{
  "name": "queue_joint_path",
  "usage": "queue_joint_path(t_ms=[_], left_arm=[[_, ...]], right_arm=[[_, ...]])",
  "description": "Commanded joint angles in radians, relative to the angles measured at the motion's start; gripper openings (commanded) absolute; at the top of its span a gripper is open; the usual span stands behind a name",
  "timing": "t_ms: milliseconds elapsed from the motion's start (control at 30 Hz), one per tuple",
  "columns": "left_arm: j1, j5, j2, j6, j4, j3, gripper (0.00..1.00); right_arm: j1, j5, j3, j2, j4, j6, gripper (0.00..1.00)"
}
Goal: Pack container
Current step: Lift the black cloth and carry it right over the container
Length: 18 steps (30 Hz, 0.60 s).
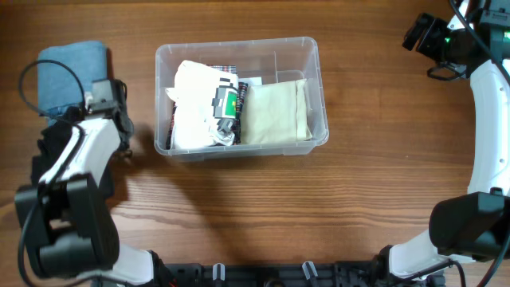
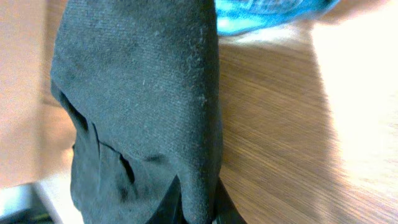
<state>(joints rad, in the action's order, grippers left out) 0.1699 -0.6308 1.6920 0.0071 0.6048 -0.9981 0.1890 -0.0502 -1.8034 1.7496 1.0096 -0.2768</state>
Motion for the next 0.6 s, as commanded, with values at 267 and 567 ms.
queue_joint_path(t_ms=[267, 567], left_arm=[[-0.011, 0.65, -0.295, -0.247, 0.272, -0.179, 0.04], [-0.011, 0.719, -0.545, -0.211, 0.419, -0.28, 0.04]], right_arm=[[-0.002, 0.014, -0.003, 0.001, -0.002, -0.013, 1.0], [-0.002, 0.014, -0.003, 0.001, -0.002, -0.013, 1.0]])
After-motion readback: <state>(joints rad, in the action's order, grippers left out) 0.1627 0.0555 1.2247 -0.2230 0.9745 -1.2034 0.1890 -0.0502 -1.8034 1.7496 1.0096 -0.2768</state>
